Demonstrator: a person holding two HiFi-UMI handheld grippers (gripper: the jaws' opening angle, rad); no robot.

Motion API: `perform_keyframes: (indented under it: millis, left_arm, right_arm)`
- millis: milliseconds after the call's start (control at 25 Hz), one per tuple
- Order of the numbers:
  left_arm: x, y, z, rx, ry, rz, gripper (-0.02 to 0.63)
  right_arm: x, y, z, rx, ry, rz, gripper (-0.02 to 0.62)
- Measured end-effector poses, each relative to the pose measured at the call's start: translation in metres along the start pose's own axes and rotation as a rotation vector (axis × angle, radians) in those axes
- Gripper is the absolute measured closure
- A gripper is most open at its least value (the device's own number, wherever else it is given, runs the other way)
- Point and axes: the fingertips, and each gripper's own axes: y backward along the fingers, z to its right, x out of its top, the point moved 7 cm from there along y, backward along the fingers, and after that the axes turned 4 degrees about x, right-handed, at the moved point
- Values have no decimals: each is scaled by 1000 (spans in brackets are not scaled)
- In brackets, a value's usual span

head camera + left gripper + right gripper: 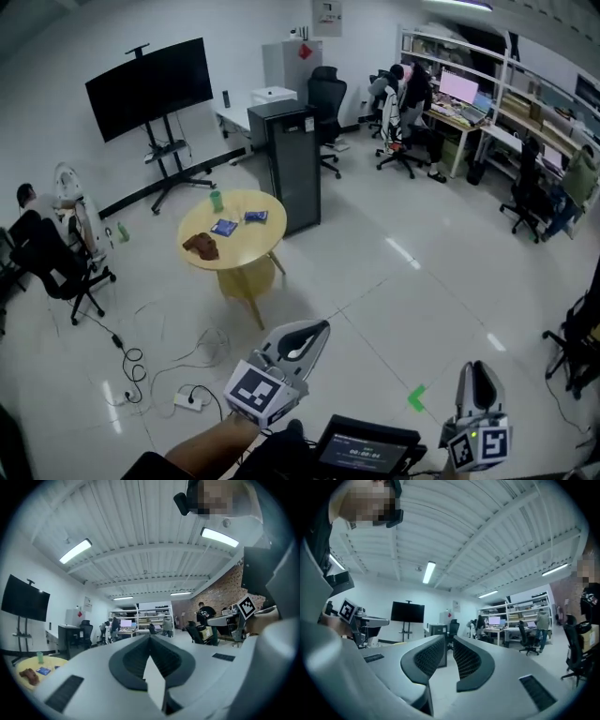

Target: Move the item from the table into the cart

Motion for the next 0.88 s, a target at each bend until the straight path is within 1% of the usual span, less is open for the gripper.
perform_keyframes:
  millis: [160,200,240,280,320,480,600,720,880]
  left_arm:
    - [-25,-10,-123,107,-5,-9,606]
    - [-32,-10,-156,127,-5,-16,606]
    - [-38,-9,-191,146,-5,-23,606]
    - [-44,-7,-226,166,-4,-28,591]
    - [-49,-4,-261,189,-1,-31,581]
    - [-67,-3,-391,268,13,-49,581]
    - [-74,-12,-469,316,26,-62,581]
    - [-86,-22,-537,371,29,-71,578]
    - [-99,-47,-621,451,40,-86,568]
  right_arm:
    - [-13,-144,-44,110,-3,-3,549]
    - [-17,-181,-60,133,-9,-2,549]
    - [-22,-217,-79,157,-16,-2,507]
    - [-25,-253,-99,182,-20,-3,491]
    - [-27,-288,-120,206,-20,-4,491]
    - [-28,-420,-189,300,-11,-11,491]
    - [-32,-510,-228,368,-14,-26,491]
    - [-40,-594,-263,451,0,-32,491]
    - [-46,-708,-295,570,19,-48,491]
